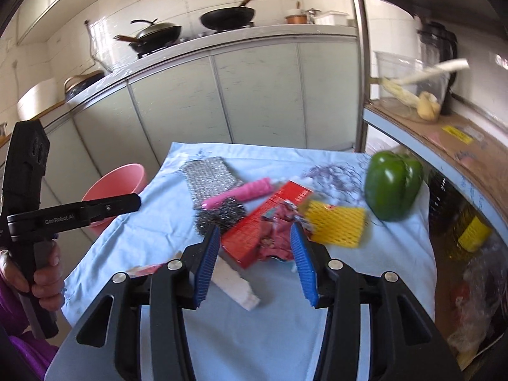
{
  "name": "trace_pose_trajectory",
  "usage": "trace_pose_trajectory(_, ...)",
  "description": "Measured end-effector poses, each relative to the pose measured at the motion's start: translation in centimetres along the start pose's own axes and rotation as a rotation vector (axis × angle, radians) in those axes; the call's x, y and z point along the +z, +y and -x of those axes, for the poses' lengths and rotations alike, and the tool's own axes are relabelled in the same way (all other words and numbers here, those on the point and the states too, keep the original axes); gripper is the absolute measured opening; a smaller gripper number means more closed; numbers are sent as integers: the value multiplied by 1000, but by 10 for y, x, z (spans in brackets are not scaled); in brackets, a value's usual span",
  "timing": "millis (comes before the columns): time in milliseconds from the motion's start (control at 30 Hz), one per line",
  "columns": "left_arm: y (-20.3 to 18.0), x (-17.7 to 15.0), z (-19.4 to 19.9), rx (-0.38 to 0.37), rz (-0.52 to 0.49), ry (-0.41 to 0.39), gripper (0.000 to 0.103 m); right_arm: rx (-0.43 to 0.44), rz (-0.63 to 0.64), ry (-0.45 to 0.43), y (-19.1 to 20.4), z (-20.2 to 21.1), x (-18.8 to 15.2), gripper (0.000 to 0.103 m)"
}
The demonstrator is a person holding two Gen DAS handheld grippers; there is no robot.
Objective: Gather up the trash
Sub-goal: 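Move both open tools back over the trash on the table, then grasp the steel wool scrubber with the left tool while the right tool grasps the crumpled dark red wrapper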
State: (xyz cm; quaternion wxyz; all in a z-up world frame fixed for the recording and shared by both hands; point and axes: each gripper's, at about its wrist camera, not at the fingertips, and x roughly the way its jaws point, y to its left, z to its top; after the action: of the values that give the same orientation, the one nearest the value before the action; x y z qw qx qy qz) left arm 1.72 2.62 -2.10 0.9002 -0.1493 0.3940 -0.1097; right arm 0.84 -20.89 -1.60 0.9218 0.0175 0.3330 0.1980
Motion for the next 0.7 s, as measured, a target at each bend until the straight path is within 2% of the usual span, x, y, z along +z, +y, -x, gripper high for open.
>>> trace_pose_trajectory(167, -22, 1, -34, 4, 0, 62, 38, 1, -31, 6, -14, -4, -7, 47)
trace_pose_trajectory(367, -35, -1, -69, 56, 4, 121, 39, 14, -63, 13, -29, -8, -13, 47)
trace_pose_trajectory(467, -34, -1, -79, 90, 10, 131, 39, 24, -70, 19, -33, -11, -14, 47)
trace_pose_trajectory(600, -32, -2, -89, 98, 34, 163, 39, 34, -74, 27, -37, -16, -14, 47)
trace_pose_trajectory(700, -34, -2, -89, 106, 24, 152, 37, 43, -82, 34, -40, -21, -14, 47)
